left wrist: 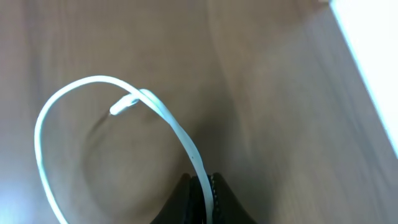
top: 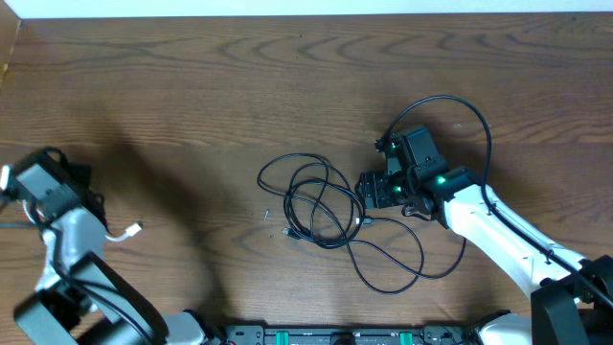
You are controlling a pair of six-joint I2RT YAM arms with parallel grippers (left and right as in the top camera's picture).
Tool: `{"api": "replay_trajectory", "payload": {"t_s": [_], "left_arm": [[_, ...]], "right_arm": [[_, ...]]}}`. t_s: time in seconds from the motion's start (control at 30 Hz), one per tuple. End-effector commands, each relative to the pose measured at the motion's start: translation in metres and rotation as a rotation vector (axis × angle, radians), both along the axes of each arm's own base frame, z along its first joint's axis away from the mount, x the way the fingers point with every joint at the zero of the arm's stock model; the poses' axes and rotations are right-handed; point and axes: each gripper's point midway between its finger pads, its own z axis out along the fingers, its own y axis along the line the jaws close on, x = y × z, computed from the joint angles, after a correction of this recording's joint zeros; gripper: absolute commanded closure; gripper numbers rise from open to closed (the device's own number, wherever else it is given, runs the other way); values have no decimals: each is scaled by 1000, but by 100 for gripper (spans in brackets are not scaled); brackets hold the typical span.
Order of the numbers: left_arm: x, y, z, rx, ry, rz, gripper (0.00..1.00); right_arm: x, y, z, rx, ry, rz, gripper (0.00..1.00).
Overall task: Untangle cables
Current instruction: 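Pull the white cable leftward out of the bundle with the left gripper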
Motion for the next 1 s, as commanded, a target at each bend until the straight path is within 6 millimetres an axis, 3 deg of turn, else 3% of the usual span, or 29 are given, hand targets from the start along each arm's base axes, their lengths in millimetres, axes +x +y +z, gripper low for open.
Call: {"api": "replay_trajectory", "payload": {"t_s": [0.0,0.13,0.27,0.4,0.43,0.53,0.6,0.7,0.97], "left_arm": [[17,9,1,15,16,-51,92],[22,15,-17,-9,51,-51,92],[12,20,-42,-22,126,-5,92],[0,28,-57,-6,199,42,92],[0,28,-57,2,207,34,87],[3,31,-54,17,192,32,43],[3,32,-51,22,185,35,27],[1,30,-47,18,186,34,18],[-23,10,-47,-98,226,91,14]], "right_arm": [[5,4,2,8,-34,13,26],[19,11,12,46,-94,0,25],[24,14,16,63,-116,-9,24],[21,13,13,59,-97,-7,34],[19,14,13,63,-91,-4,35],[19,13,12,64,-83,-13,36],[19,13,12,64,-83,-13,35],[18,13,12,62,-79,-12,33],[10,20,10,58,-69,14,33]]}}
